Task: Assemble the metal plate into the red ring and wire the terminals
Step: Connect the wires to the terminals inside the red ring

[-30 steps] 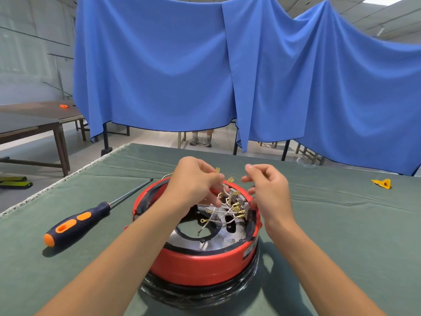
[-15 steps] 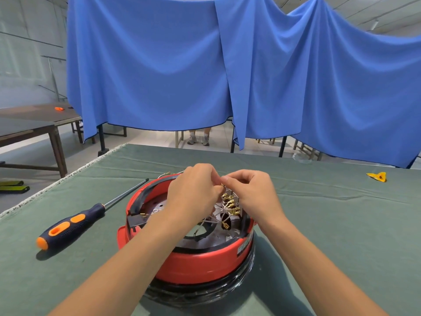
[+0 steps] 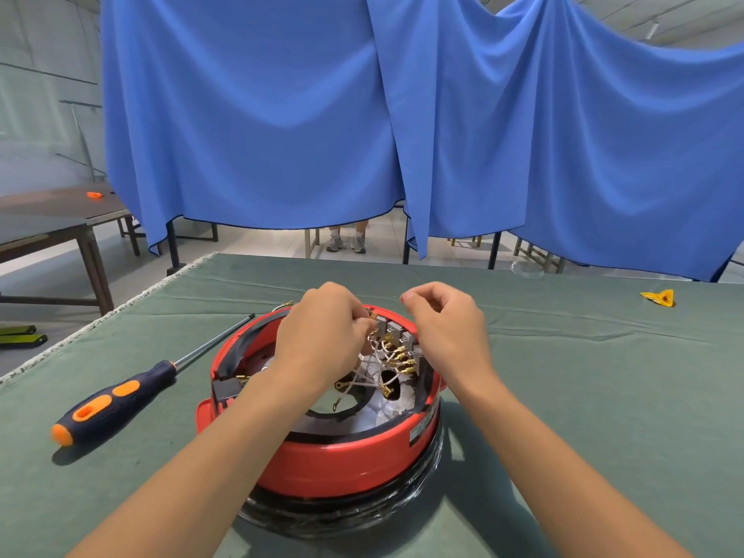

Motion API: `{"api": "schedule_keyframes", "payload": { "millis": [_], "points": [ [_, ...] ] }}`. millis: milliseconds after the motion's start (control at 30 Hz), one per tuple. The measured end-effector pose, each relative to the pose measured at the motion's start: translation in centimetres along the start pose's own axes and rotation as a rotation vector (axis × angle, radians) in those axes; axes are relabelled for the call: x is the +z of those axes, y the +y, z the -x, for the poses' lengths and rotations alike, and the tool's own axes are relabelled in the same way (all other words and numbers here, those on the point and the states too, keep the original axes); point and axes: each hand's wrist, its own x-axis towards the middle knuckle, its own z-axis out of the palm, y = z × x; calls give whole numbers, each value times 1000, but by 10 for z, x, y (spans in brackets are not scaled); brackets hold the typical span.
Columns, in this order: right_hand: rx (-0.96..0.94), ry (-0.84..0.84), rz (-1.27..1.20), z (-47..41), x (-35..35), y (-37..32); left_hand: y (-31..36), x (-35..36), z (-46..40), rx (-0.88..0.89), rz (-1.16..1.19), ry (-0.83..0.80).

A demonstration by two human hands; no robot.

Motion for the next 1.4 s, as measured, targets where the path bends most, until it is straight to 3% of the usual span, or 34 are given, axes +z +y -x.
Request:
{"api": "schedule_keyframes", "payload": {
  "millis": [200, 367, 567, 767, 900, 1133, 1400],
  "points": [
    [96, -264, 146, -2, 7, 15, -5, -1, -4, -50, 123, -13],
    [77, -288, 330, 0, 1, 8, -6, -3, -4, -116, 176, -84],
    [48, -341, 435, 3, -10, -6, -8, -3, -1, -149, 43, -250],
    [65, -368, 437, 3, -14, -6, 4, -14, -11, -101, -233, -339],
    [48, -321, 378, 0, -13, 0, 16, -20, -26, -175, -258, -575],
    [102, -250, 226, 0, -2, 23, -6, -11, -40, -233, 26, -778],
    [23, -243, 221, -5, 0, 22, -30, -5, -45, -276, 280, -805]
  ]
}}
